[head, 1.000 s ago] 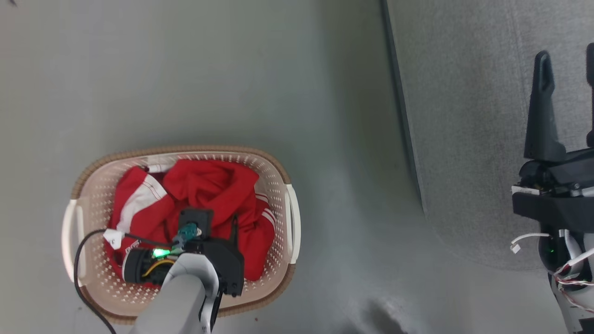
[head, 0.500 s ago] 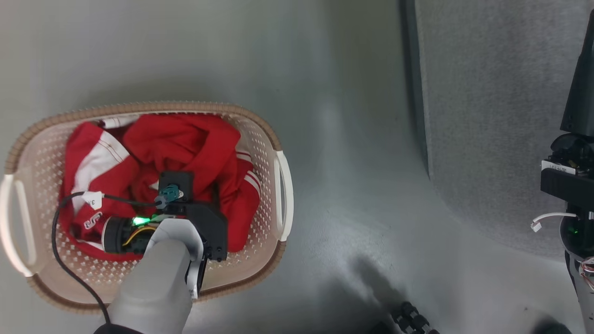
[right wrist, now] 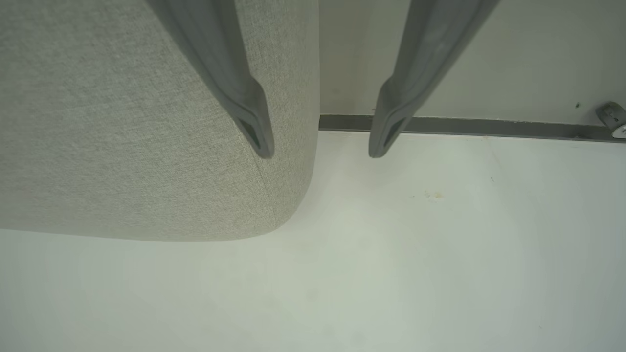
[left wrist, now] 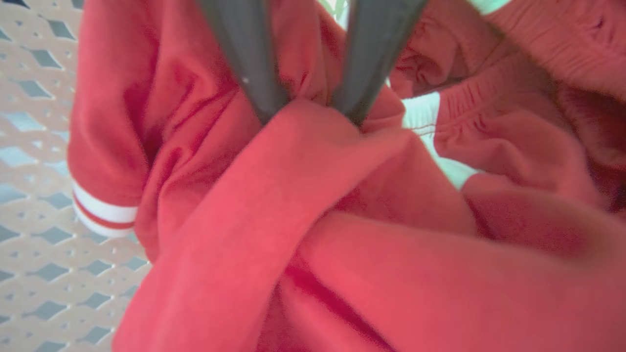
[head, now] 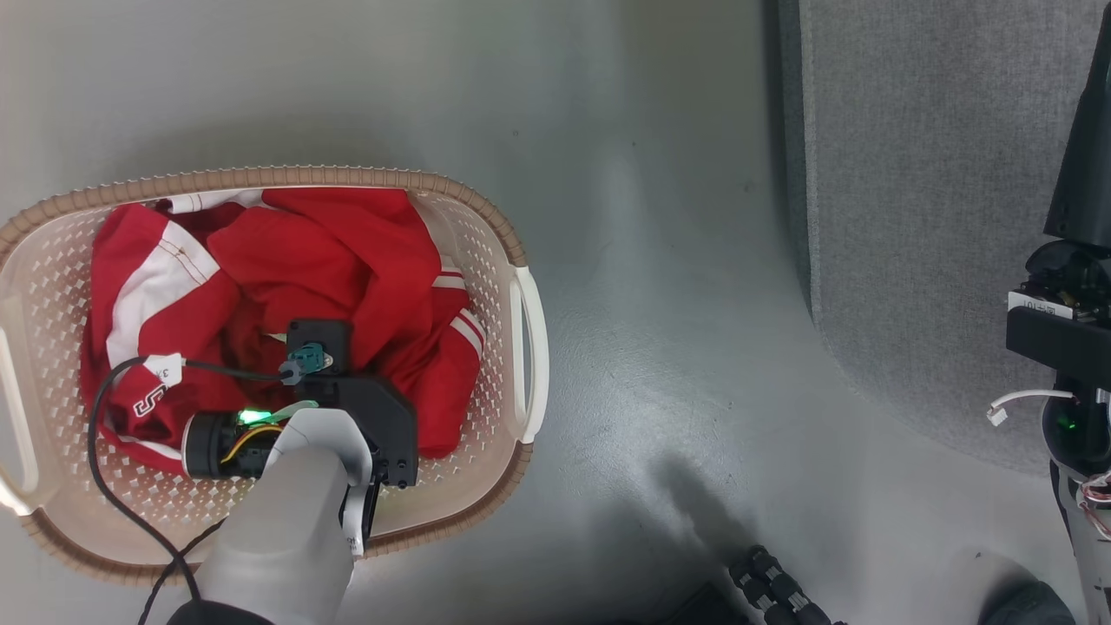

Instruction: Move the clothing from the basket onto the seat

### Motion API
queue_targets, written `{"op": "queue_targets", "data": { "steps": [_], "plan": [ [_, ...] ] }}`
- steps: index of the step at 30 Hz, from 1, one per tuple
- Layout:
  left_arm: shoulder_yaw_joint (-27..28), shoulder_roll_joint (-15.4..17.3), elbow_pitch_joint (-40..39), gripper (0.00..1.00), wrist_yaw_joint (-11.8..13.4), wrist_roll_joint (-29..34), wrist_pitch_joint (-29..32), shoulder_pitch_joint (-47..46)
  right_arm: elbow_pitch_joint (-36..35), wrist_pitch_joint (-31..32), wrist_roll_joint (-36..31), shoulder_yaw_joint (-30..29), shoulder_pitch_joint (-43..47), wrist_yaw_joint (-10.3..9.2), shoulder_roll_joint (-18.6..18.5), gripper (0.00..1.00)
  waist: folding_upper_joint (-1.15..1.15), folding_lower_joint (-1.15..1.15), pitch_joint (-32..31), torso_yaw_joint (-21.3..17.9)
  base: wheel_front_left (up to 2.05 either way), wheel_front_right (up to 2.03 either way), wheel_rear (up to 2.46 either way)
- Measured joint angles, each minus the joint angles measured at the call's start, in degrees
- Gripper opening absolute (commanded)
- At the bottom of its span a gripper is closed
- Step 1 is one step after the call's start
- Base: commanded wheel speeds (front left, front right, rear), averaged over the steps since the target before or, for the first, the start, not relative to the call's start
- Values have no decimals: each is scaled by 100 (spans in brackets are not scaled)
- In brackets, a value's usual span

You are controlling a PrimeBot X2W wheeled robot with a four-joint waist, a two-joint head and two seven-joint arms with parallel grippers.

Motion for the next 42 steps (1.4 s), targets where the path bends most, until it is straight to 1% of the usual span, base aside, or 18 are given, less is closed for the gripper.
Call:
{"op": "queue_targets", "data": {
  "steps": [6,12,14,18,20,25,27,31,38,42],
  "plan": [
    [-158,2,-4,0,0,-4,-16,-18,103,0,-7,3,-1,10,49,100,0,0,-49,14,0,0,0],
    [-265,0,-13,0,0,-5,-147,-18,308,1,-43,45,-10,133,78,100,0,-1,-223,65,0,0,0],
    [-289,0,-25,0,-7,-32,-234,-16,456,1,-66,88,-9,200,89,100,0,-1,-345,104,0,0,0],
    [-363,-2,-62,0,-18,-88,-363,12,671,1,-120,142,-5,256,125,100,0,-1,-544,166,0,0,0],
    [-379,-3,-76,0,-57,-119,-426,29,797,0,-124,157,-1,283,129,100,0,-1,-659,202,0,0,0],
    [-421,-7,-142,0,-66,-177,-581,237,1090,1,-216,203,22,356,144,100,0,-1,-985,300,0,0,0],
    [-426,-8,-155,0,-96,-211,-615,298,1154,0,-219,205,25,359,144,100,-1,-1,-1056,321,0,0,0],
    [-433,-11,-238,0,-115,-416,-708,470,1374,1,-276,208,52,408,143,100,-1,-1,-1360,414,0,0,0],
    [-481,-20,-364,0,-214,-500,-804,629,1703,1,-356,205,241,455,132,100,-1,-2,-1920,602,0,0,0],
    [-486,-24,-426,0,-224,-502,-855,698,1876,1,-359,210,352,458,129,100,-1,-2,-2253,717,0,0,0]
  ]
}}
